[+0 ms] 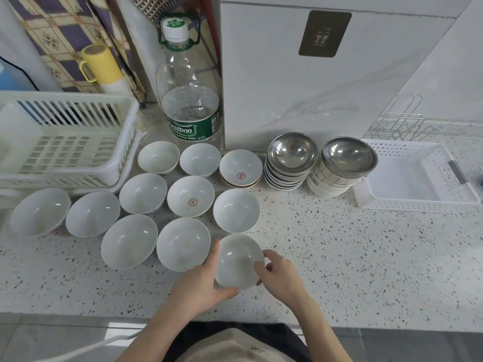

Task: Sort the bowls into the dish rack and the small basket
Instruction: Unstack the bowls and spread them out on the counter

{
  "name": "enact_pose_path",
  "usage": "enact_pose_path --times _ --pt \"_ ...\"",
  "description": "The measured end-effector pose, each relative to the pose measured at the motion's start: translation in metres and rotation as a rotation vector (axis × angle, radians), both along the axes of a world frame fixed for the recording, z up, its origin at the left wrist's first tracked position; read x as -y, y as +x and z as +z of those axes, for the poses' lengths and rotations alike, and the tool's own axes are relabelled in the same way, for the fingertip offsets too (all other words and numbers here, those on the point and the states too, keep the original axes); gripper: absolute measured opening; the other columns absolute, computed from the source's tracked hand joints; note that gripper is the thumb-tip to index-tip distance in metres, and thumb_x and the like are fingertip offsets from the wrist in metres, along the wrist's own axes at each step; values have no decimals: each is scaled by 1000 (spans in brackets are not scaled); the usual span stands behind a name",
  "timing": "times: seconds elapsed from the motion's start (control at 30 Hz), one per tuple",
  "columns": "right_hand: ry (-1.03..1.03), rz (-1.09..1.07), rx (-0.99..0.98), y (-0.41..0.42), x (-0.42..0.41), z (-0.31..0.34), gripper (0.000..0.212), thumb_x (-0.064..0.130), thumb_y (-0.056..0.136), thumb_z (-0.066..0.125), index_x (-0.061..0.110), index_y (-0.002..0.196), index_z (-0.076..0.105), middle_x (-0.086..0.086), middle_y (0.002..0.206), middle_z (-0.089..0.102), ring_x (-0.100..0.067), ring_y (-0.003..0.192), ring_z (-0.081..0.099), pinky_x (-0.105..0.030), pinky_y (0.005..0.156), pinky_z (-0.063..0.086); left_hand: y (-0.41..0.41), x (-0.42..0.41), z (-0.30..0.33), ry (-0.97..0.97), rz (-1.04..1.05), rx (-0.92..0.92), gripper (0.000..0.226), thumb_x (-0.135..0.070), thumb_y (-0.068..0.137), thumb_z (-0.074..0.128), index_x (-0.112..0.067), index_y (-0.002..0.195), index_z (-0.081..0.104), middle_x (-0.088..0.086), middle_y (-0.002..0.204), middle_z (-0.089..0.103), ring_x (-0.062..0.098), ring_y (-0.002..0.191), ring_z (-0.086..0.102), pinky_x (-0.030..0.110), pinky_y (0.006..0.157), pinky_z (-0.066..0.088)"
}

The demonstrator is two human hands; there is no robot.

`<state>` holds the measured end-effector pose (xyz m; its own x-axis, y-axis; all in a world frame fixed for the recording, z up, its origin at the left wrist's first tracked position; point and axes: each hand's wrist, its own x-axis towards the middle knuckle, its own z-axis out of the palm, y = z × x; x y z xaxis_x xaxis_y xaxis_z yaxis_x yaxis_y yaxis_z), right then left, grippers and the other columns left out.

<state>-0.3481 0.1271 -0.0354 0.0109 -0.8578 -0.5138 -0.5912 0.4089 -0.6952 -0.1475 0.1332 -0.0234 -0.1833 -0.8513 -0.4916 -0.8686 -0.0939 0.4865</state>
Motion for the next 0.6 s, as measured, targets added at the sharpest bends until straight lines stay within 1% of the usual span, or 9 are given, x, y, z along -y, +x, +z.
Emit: enact_pose_path --times 0.03,0.07,0.13,0.2,0.27,0.33,0.47,0.53,0.6 --pt "1 -6 -32 -1 2 1 25 43 89 48 29 105 61 -8 74 72 -9 45 46 -25 51 39 1 3 2 11 -14 10 111 -71 77 61 -37 154 -12 -10 82 54 5 69 56 23 60 47" --pt "-5 -19 -77 -3 5 3 29 50 90 46 30 105 62 -5 73 72 -10 48 51 -25 52 40 2 7 4 27 -6 17 109 -72 78 58 -38 154 -12 -8 80 55 6 70 57 24 61 46" --pt "-34 -69 -148 -8 12 6 35 56 92 44 31 109 62 2 69 72 -10 56 61 -23 53 43 4 21 10 39 53 -8 102 -72 81 54 -39 155 -7 0 97 66 14 85 63 28 71 49" --pt "-83 -136 -157 -13 22 13 36 54 93 46 28 111 63 1 70 72 -10 54 61 -23 52 45 3 39 18 2 135 -80 88 -67 85 53 -39 156 7 5 104 70 19 93 66 32 77 51" --pt "-135 -206 -136 -17 37 21 33 50 94 48 26 109 64 -2 71 73 -10 48 56 -26 52 46 -1 64 25 -82 230 -146 73 -60 89 54 -34 151 27 3 97 71 22 98 66 38 86 52" --pt "-173 -276 -105 -20 55 29 28 45 94 50 25 106 65 2 67 72 -4 44 54 -28 50 47 -8 95 29 -145 320 -168 60 -52 92 54 -28 145 40 1 95 72 24 105 64 40 93 49" --pt "-272 -430 -64 -23 88 44 25 39 94 51 22 103 67 7 56 68 1 34 48 -23 44 39 -18 157 26 -128 397 -171 58 -49 94 51 -21 144 40 9 115 70 30 113 61 45 98 47" --pt "-330 -526 -60 -26 102 51 25 40 94 51 22 104 66 3 56 68 0 33 46 -23 42 39 -21 179 22 -131 405 -136 59 -48 94 51 -16 142 39 13 119 67 33 111 62 45 94 49" --pt "-371 -609 -65 -31 114 57 29 41 94 51 21 109 65 -5 62 70 -1 37 46 -24 43 42 -24 194 17 -139 406 -94 59 -45 95 52 -12 141 36 16 121 65 37 110 61 43 88 50"
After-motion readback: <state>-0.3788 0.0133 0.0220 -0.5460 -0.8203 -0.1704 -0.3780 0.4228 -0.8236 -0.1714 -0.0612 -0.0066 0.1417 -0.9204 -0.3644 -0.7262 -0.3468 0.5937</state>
